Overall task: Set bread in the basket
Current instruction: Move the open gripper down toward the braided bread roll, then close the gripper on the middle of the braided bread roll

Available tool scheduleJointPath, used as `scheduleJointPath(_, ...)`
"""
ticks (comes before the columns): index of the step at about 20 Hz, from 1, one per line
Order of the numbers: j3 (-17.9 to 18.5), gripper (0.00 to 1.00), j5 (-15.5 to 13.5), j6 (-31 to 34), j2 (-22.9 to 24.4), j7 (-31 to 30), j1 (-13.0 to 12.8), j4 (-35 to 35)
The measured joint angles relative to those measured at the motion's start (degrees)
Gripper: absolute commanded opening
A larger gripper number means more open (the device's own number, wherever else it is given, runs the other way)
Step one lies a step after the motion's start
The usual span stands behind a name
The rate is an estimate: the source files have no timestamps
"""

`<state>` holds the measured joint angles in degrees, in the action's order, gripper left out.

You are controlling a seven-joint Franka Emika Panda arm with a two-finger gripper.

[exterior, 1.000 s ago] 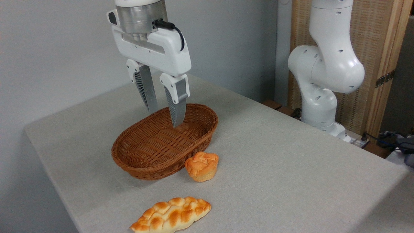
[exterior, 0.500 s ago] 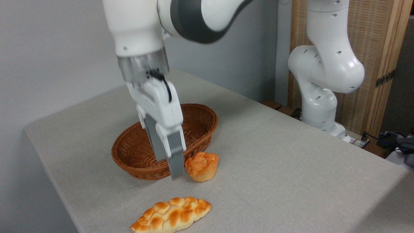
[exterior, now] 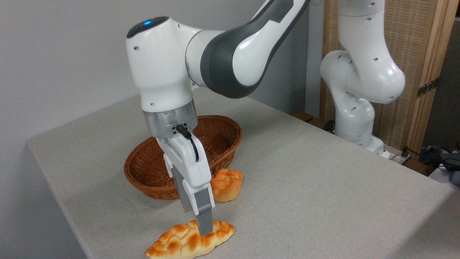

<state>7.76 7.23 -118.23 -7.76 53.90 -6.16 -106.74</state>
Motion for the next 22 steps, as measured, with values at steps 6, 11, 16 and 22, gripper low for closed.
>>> scheduleJointPath(6,0.0,1.0,0.02,-2.5,-1.8,0.0,-0.01,-0.73)
scheduleJointPath(11,0.0,1.0,0.03,-2.88,-3.87,0.0,-0.09,-0.78)
scheduleJointPath(16,0.0,0.51,0.03,-2.91,-4.72,0.0,-0.15,-0.78)
scheduleJointPath(22,-0.02,0.43,0.03,-2.91,-4.73,0.0,-0.18,-0.78)
